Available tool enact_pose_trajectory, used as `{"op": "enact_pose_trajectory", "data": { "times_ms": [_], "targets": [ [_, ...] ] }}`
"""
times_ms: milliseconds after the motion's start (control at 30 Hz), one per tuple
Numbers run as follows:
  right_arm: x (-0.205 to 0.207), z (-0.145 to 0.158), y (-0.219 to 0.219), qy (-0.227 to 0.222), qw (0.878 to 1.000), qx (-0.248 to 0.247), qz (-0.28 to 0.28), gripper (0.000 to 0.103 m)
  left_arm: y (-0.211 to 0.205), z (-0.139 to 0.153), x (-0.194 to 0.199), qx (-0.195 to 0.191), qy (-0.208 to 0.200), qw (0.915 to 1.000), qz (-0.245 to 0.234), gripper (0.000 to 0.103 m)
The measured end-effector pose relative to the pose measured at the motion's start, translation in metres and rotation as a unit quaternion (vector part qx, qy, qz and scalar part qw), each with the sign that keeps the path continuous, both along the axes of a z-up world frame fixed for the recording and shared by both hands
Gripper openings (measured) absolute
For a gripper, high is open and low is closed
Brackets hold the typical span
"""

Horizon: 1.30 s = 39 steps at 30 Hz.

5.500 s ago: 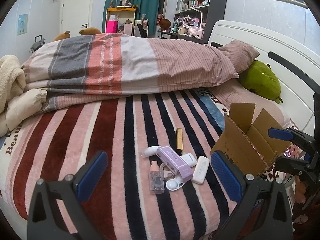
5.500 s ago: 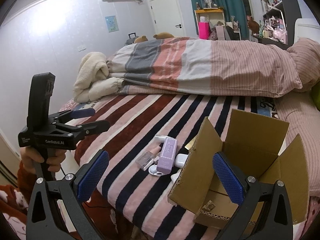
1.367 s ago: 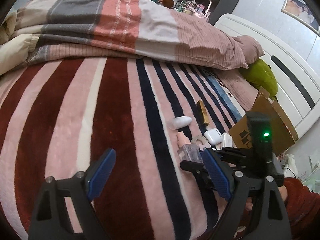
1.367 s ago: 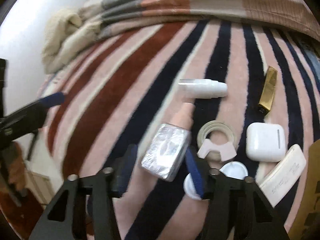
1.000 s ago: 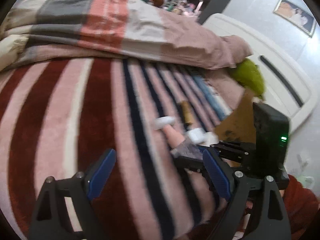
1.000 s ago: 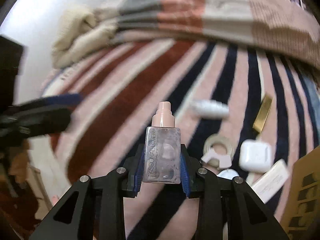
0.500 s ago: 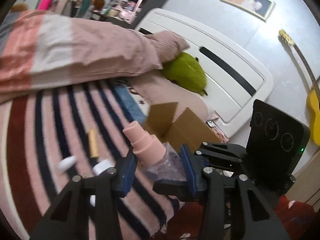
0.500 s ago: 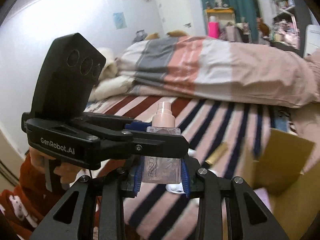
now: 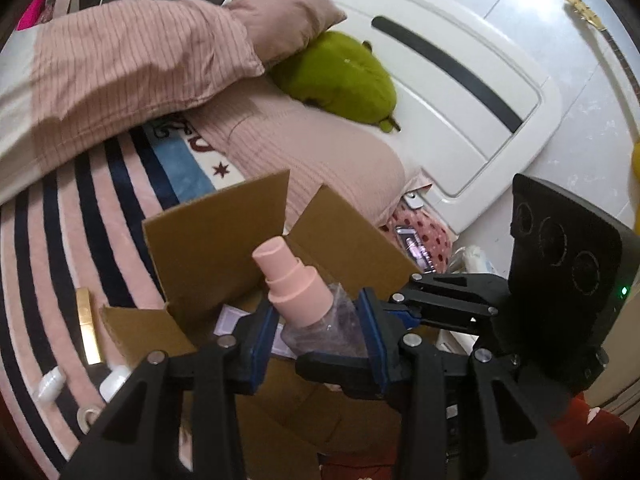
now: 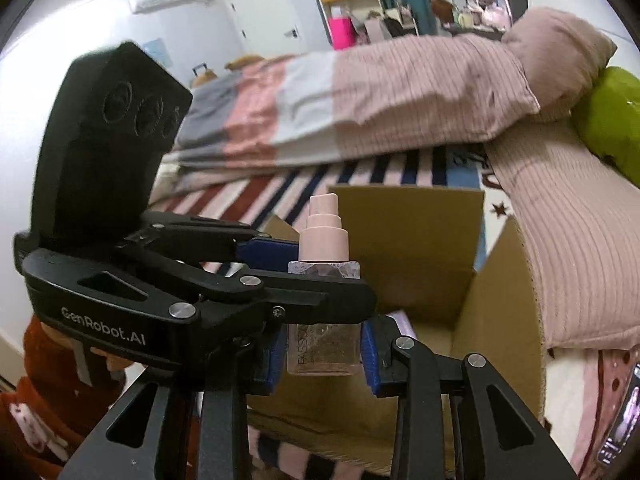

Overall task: Organize rigid objects
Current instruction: 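Lower the perfume bottle into the cardboard box and release it, then grasp the white contact-lens case with the right gripper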

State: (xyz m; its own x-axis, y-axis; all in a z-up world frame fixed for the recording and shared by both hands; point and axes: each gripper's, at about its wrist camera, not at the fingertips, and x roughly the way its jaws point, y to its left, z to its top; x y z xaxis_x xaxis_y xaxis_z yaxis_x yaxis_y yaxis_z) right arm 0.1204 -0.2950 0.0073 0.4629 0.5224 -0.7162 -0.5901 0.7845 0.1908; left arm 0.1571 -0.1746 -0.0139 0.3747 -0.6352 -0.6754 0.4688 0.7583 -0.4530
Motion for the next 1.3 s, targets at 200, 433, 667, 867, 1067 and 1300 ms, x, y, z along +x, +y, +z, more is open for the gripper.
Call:
{"op": "enact_pose_trajectory", "data": {
  "times_ms": [200, 433, 667, 867, 1067, 1300],
  "targets": [
    [-0.002, -0.005, 0.006, -0.012, 0.999, -0.044, 0.004, 0.055, 0.017, 0.007, -0.004, 0.024, -0.024, 0.9986, 0.041, 0.085],
    [-0.019, 0.012, 0.024, -0.030, 0.999, -0.020, 0.026, 0.055, 0.058, 0.024, -0.029, 0.033, -0.052, 0.9949, 0.080, 0.085],
    [-0.064, 0.025, 0.097, -0.059, 0.989, 0.009, 0.132, 0.055, 0.141, 0.045, -0.083, 0.053, -0.108, 0.9797, 0.160, 0.086],
    [-0.081, -0.024, 0.161, -0.018, 0.981, -0.020, 0.192, 0.058, 0.212, 0.014, -0.127, 0.063, -0.110, 0.9623, 0.241, 0.089],
    [-0.061, -0.110, 0.189, 0.020, 0.980, -0.105, 0.168, 0.068, 0.246, -0.042, -0.146, 0.070, -0.065, 0.9582, 0.269, 0.089],
    [-0.025, -0.155, 0.192, 0.008, 0.977, -0.166, 0.136, 0.068, 0.251, -0.080, -0.155, 0.071, -0.032, 0.9600, 0.269, 0.089]
  ]
}}
